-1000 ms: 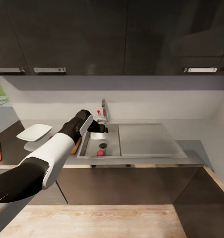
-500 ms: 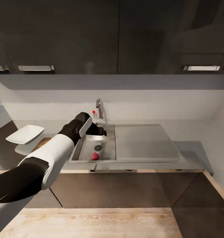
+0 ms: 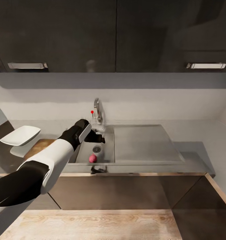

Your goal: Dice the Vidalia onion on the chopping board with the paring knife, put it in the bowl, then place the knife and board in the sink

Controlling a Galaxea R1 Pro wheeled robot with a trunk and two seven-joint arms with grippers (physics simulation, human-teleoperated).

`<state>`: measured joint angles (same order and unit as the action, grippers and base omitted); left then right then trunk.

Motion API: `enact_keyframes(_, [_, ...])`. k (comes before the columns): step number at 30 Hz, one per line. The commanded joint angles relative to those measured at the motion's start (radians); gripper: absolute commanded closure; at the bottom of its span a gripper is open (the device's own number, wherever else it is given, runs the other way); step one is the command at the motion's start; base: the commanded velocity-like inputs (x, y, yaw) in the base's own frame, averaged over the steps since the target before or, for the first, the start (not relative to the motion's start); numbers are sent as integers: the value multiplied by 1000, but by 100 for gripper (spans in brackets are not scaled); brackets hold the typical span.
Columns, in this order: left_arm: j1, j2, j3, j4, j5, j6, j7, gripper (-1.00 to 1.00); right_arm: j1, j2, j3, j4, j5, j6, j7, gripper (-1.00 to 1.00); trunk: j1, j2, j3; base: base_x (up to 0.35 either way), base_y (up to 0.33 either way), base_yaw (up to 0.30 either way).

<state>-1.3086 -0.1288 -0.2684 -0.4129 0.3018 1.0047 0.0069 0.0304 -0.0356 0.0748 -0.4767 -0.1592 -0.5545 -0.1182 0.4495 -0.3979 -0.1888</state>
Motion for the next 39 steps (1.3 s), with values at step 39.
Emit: enact_keyframes(39, [5,30,-6,89,5,2,50,-100,0,-1,8,-2,-8,-1,-6,-100,1,-2,-63,21,0,0])
